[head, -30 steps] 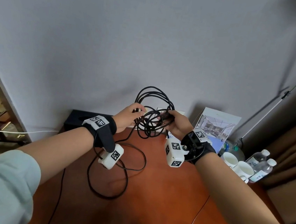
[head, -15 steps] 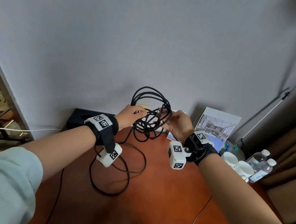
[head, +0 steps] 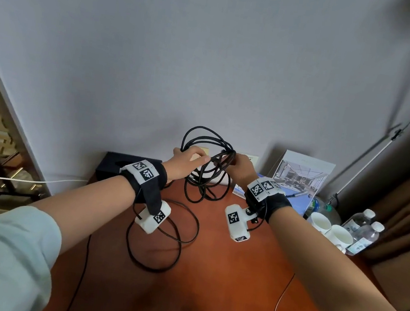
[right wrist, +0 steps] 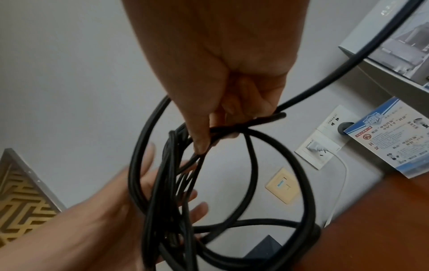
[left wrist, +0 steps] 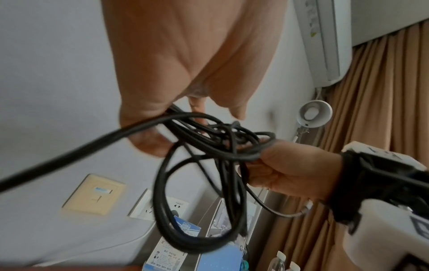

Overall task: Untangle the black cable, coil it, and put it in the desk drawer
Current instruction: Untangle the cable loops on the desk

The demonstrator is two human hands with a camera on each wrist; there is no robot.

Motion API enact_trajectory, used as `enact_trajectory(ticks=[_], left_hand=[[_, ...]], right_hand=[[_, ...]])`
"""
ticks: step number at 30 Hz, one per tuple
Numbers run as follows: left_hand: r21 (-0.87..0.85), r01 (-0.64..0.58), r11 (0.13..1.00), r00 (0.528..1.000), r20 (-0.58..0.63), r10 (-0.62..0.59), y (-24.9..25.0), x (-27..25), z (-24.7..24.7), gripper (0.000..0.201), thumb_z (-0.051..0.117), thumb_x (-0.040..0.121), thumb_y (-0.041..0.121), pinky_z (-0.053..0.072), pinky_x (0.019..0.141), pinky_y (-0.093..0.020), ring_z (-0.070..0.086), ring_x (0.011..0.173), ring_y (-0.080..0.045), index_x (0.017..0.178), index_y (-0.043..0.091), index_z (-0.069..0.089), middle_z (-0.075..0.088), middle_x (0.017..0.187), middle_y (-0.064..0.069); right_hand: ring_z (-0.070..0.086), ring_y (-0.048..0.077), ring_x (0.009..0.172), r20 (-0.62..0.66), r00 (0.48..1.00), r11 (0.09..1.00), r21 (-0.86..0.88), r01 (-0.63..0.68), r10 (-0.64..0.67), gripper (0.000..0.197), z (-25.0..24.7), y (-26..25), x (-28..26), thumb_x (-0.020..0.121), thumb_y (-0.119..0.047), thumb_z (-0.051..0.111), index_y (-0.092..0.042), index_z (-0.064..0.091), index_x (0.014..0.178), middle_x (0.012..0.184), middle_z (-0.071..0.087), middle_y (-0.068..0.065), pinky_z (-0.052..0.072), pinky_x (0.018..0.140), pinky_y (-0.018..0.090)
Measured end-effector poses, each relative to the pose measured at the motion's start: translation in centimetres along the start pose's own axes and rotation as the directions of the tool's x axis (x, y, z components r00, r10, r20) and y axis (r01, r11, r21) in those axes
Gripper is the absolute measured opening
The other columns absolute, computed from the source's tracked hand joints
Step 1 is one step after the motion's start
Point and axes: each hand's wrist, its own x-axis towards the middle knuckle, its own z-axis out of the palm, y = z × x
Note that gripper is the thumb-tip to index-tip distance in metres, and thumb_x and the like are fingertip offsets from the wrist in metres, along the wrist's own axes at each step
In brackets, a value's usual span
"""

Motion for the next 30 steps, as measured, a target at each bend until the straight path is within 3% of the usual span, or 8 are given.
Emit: enact_trajectory(ticks=[3,5,9,12,15,18,25,30], left_hand=[[0.102,0.019,0.995,0.999,-0.03,-0.016,1.1,-0.9,0.6,0.058,0.049,0.083,0.068,0.029,0.105,-0.027,0.037,0.128,-0.026,0.131,0.035,0.044,-0.002,0.149,-0.01],[0.225,0.004,0.974,1.0,-0.004,-0.004,1.3,-1.3,0.5,0.076,0.05,0.068,0.082,0.013,0.118,-0.045,0.003,0.146,-0.03,0.133,0.044,0.039,-0.024,0.153,-0.008],[0.452,-0.058,0.89,0.994,-0.057,0.094,1.6,-1.1,0.7,0.067,0.057,0.076,0.07,-0.014,0.108,-0.061,-0.031,0.139,-0.037,0.136,0.048,0.036,-0.038,0.15,-0.01],[0.514,-0.268,0.815,0.944,-0.029,0.329,2.2,-0.8,1.0,0.052,0.056,0.086,0.051,0.008,0.115,-0.054,0.008,0.146,-0.032,0.133,0.031,0.045,0.012,0.157,-0.011],[0.4,-0.361,0.842,0.91,-0.048,0.413,2.7,-0.7,0.8,0.036,0.052,0.093,0.032,0.043,0.093,-0.036,0.054,0.111,-0.022,0.124,0.013,0.053,0.057,0.119,-0.005],[0.458,-0.324,0.828,0.91,-0.089,0.405,2.7,-0.4,0.7,0.032,0.048,0.094,0.027,0.047,0.083,-0.042,0.056,0.098,-0.026,0.122,0.012,0.051,0.058,0.11,-0.008],[0.399,-0.228,0.888,0.904,-0.252,0.346,1.4,0.5,-0.1,0.027,0.038,0.099,0.014,0.042,0.089,-0.038,0.051,0.103,-0.029,0.12,0.003,0.049,0.051,0.112,-0.015],[0.338,-0.065,0.939,0.922,-0.34,0.186,-0.1,0.8,-0.5,0.02,0.032,0.099,0.01,0.039,0.068,-0.035,0.051,0.081,-0.027,0.097,0.001,0.049,0.054,0.09,-0.013]], right_hand=[[0.06,0.024,0.082,-0.031,1.0,0.999,0.039,0.005,-0.003,0.036,0.1,-0.4,0.0,0.079,-0.045,0.059,-0.01,0.066,0.088,0.089,0.07,0.01,0.05,0.08,0.043],[0.063,0.027,0.088,-0.025,1.0,0.999,0.034,0.011,-0.01,0.035,0.1,-0.5,0.1,0.078,-0.043,0.056,-0.012,0.066,0.091,0.092,0.07,0.01,0.051,0.084,0.046],[0.062,0.028,0.086,-0.004,1.0,0.999,-0.037,-0.007,0.007,0.029,0.0,-0.8,0.2,0.09,-0.035,0.055,-0.008,0.066,0.092,0.09,0.069,0.011,0.05,0.082,0.042],[0.047,0.021,0.062,-0.009,1.0,0.996,-0.083,-0.017,0.016,0.039,0.2,-1.0,0.0,0.091,-0.04,0.054,-0.01,0.053,0.067,0.061,0.051,0.002,0.038,0.062,0.034],[0.035,0.019,0.058,-0.027,0.999,0.997,-0.059,-0.04,0.039,0.047,0.1,-1.5,-0.3,0.089,-0.04,0.055,-0.016,0.033,0.056,0.053,0.035,-0.002,0.026,0.054,0.031],[0.034,0.016,0.053,-0.059,0.996,0.997,0.047,-0.059,0.062,0.054,-0.2,-1.6,-0.5,0.088,-0.049,0.058,-0.018,0.033,0.052,0.05,0.034,-0.003,0.027,0.055,0.03],[0.039,0.013,0.049,-0.235,0.971,0.969,0.247,0.011,0.049,0.051,-0.7,-1.3,-1.0,0.095,-0.039,0.052,-0.014,0.041,0.053,0.05,0.043,-0.001,0.033,0.055,0.027],[0.039,0.015,0.045,-0.36,0.918,0.859,0.51,0.043,0.167,0.05,-1.0,-0.7,-0.7,0.097,-0.037,0.05,-0.016,0.046,0.052,0.053,0.047,0.003,0.034,0.052,0.028]])
